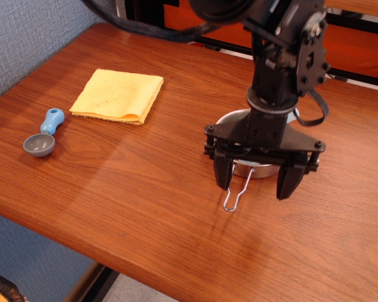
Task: Move the spoon and place it near the pan
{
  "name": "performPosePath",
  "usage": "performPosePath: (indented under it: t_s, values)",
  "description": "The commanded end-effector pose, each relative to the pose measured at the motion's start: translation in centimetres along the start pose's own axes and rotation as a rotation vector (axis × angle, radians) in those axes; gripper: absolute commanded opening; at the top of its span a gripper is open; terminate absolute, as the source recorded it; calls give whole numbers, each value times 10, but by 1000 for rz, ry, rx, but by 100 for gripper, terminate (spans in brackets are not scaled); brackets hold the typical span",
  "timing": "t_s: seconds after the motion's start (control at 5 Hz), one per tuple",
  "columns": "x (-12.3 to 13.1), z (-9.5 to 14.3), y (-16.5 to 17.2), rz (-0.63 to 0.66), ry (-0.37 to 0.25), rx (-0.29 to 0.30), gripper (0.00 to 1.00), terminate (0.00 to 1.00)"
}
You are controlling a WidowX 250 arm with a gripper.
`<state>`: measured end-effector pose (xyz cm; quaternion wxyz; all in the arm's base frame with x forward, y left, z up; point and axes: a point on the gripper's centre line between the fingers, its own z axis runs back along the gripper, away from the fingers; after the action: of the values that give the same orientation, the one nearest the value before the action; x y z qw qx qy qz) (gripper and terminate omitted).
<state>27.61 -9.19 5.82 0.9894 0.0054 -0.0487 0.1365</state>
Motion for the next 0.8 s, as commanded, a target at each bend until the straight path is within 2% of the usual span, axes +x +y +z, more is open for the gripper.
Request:
performPosePath:
  t_s: [0.0, 0.2, 0.6]
  values:
    - [-4, 24, 40, 39, -22, 21, 100, 0]
    - [-8, 32, 80, 52, -9, 64, 100, 0]
    - [-28, 39, 187, 187, 22, 113, 100, 0]
